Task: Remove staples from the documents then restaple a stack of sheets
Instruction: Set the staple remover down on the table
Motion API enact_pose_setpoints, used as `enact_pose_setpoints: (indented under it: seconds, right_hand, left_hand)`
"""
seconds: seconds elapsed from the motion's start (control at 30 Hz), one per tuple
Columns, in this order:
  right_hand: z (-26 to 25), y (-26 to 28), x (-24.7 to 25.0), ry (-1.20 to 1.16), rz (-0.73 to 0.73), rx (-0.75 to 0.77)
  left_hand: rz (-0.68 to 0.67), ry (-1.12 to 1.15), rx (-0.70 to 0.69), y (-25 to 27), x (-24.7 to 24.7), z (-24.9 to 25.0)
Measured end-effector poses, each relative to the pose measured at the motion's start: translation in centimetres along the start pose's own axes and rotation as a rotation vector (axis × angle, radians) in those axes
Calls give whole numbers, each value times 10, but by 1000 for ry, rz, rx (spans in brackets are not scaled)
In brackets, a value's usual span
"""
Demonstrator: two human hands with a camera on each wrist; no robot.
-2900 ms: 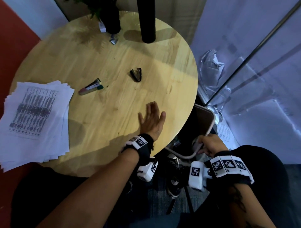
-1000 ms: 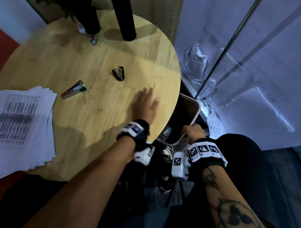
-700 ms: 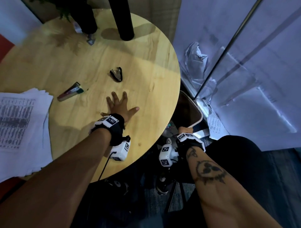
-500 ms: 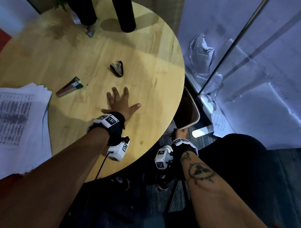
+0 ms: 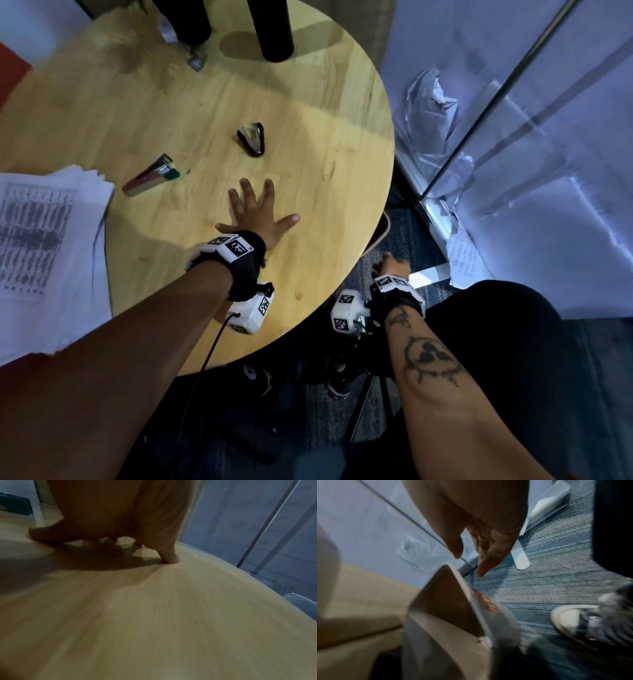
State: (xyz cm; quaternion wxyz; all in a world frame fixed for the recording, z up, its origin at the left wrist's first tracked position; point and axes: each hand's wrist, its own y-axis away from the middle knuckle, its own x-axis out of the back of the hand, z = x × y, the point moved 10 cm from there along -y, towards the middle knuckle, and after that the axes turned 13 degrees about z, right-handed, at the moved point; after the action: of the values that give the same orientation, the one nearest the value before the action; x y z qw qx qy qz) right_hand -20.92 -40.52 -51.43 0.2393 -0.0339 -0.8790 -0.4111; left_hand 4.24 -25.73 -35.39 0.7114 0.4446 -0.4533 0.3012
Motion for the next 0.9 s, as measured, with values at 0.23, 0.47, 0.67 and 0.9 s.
enact_pose_setpoints:
  seconds: [0.23,0.47,0.67,0.9]
  right_hand:
    - [-143,87,41,-137,4,536]
    - [-100,275,-55,74,-547,600]
    - [2,378,-168,447,-725,471]
    - [44,430,-233,746,-757,645]
  left_hand:
    - [-16,160,-82,6,30,2]
    - [479,755,339,33,143,-202]
    - [577,524,752,44,155,-458]
    - [406,473,599,-8,92,-583]
